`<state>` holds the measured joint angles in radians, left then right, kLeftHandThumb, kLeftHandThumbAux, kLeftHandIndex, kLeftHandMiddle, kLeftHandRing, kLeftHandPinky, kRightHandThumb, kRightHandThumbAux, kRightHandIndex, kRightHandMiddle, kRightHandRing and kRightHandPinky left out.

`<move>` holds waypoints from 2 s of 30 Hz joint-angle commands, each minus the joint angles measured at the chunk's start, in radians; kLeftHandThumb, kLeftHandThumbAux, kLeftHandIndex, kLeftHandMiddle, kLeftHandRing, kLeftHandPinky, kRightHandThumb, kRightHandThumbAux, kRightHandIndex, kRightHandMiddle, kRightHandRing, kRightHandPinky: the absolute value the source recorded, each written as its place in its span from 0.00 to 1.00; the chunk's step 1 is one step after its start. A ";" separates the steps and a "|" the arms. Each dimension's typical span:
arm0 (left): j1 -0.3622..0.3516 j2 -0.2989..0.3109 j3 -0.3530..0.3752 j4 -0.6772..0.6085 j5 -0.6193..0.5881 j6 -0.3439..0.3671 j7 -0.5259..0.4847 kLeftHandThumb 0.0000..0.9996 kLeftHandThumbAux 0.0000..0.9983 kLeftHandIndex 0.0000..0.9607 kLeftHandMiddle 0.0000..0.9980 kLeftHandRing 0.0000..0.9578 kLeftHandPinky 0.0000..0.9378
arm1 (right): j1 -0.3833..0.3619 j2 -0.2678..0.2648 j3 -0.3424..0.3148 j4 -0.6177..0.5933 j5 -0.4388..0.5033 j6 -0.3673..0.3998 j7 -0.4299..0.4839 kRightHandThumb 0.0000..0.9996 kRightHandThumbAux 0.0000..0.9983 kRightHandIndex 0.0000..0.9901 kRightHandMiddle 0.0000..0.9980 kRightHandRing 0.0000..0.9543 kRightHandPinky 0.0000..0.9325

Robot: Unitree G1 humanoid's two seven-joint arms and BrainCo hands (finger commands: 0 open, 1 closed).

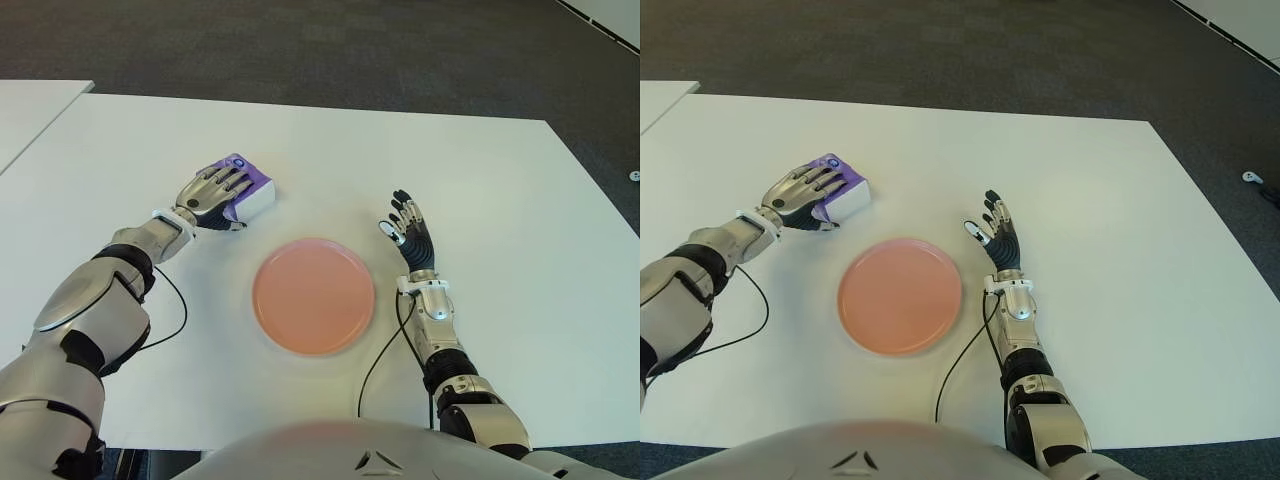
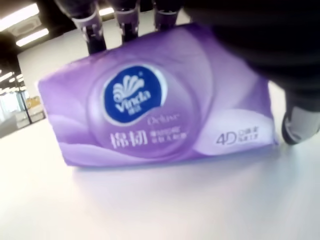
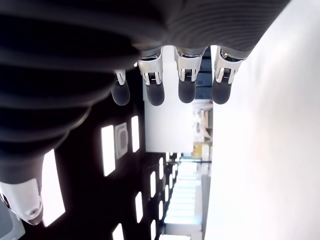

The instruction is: Put the tissue paper into the plate.

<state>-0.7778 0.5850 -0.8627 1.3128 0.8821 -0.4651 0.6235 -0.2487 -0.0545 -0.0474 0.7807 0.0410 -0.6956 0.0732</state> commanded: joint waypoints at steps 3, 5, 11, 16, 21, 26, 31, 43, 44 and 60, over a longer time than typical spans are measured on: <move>0.221 0.022 0.051 0.012 -0.098 -0.161 -0.410 0.33 0.44 0.00 0.00 0.01 0.17 | 0.216 0.013 0.010 0.128 -0.022 0.018 0.014 0.00 0.58 0.00 0.00 0.00 0.00; 0.243 0.026 0.077 0.003 -0.138 -0.180 -0.456 0.34 0.45 0.00 0.00 0.01 0.16 | 0.216 0.014 0.010 0.129 -0.023 0.017 0.013 0.00 0.59 0.00 0.00 0.00 0.00; 0.323 0.041 0.147 -0.035 -0.256 -0.223 -0.576 0.34 0.45 0.00 0.00 0.00 0.10 | 0.213 0.017 0.011 0.138 -0.020 0.007 0.026 0.00 0.61 0.00 0.00 0.00 0.00; 0.394 0.042 0.192 -0.080 -0.357 -0.232 -0.698 0.31 0.44 0.00 0.00 0.00 0.05 | 0.212 0.021 0.016 0.140 -0.025 0.004 0.027 0.00 0.63 0.00 0.00 0.00 0.00; 0.471 0.063 0.212 -0.186 -0.441 -0.234 -0.759 0.28 0.44 0.00 0.00 0.00 0.01 | 0.211 0.024 0.016 0.141 -0.025 0.002 0.025 0.00 0.65 0.00 0.00 0.00 0.00; 0.574 0.130 0.232 -0.381 -0.552 -0.217 -0.806 0.30 0.46 0.00 0.00 0.00 0.00 | 0.209 0.024 0.017 0.137 -0.026 0.001 0.025 0.00 0.67 0.00 0.00 0.00 0.00; 0.631 0.164 0.252 -0.503 -0.628 -0.144 -0.857 0.32 0.47 0.00 0.00 0.00 0.00 | 0.204 0.027 0.017 0.142 -0.023 -0.005 0.031 0.00 0.68 0.00 0.00 0.00 0.00; 0.702 0.212 0.303 -0.672 -0.699 -0.097 -0.894 0.32 0.48 0.00 0.00 0.00 0.00 | 0.191 0.033 0.011 0.161 -0.012 -0.020 0.057 0.00 0.74 0.00 0.00 0.00 0.00; 0.707 0.214 0.307 -0.683 -0.701 -0.089 -0.897 0.32 0.48 0.00 0.00 0.00 0.00 | 0.191 0.033 0.010 0.162 -0.012 -0.024 0.060 0.00 0.74 0.00 0.00 0.00 0.00; 0.751 0.209 0.351 -0.774 -0.697 -0.002 -0.942 0.31 0.49 0.00 0.00 0.00 0.00 | 0.178 0.035 -0.003 0.190 -0.011 -0.047 0.057 0.00 0.74 0.00 0.00 0.00 0.00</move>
<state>-0.1701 0.8275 -0.4238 0.4908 0.1063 -0.6083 -0.1329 -0.2519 -0.0466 -0.0498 0.8146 0.0415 -0.7436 0.1318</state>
